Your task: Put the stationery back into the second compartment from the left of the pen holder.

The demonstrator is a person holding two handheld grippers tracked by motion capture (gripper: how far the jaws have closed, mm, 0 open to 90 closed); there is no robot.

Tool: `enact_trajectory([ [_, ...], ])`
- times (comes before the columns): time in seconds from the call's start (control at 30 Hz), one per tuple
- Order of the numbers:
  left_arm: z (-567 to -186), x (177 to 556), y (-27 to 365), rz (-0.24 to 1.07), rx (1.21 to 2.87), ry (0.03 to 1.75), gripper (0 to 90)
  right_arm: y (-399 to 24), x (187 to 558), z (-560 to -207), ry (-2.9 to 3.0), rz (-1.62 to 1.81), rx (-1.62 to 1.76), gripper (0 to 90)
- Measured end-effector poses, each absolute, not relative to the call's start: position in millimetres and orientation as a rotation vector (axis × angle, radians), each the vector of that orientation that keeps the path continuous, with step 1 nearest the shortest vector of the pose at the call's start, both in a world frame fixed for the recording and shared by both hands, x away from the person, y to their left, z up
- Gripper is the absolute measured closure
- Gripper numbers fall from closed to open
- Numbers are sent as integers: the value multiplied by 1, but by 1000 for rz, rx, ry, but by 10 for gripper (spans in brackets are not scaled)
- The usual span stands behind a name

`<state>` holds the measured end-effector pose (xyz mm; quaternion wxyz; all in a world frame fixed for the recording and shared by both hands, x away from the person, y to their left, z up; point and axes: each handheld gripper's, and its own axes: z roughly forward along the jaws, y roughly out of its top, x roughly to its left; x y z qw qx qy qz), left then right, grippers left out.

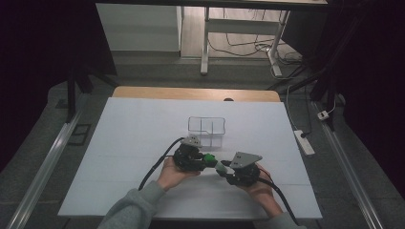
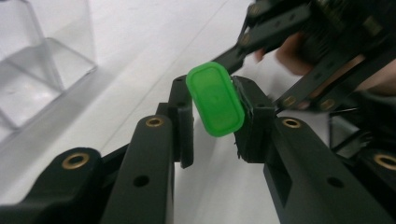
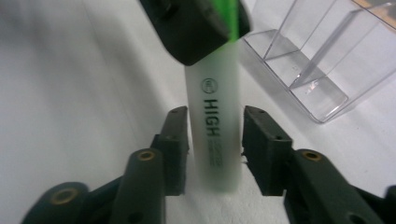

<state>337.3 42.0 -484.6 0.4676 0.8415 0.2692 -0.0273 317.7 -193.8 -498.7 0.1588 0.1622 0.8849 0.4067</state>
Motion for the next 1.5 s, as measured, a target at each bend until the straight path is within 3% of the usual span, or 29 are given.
enact_trajectory([
  [0.5,-473,343,66,-34,2018,687,709,-214,324,-492,2509,1251,592,447],
  [1.5,-448,346,99,43,1940,710,710,-258,321,-496,2465,1185,759,400],
])
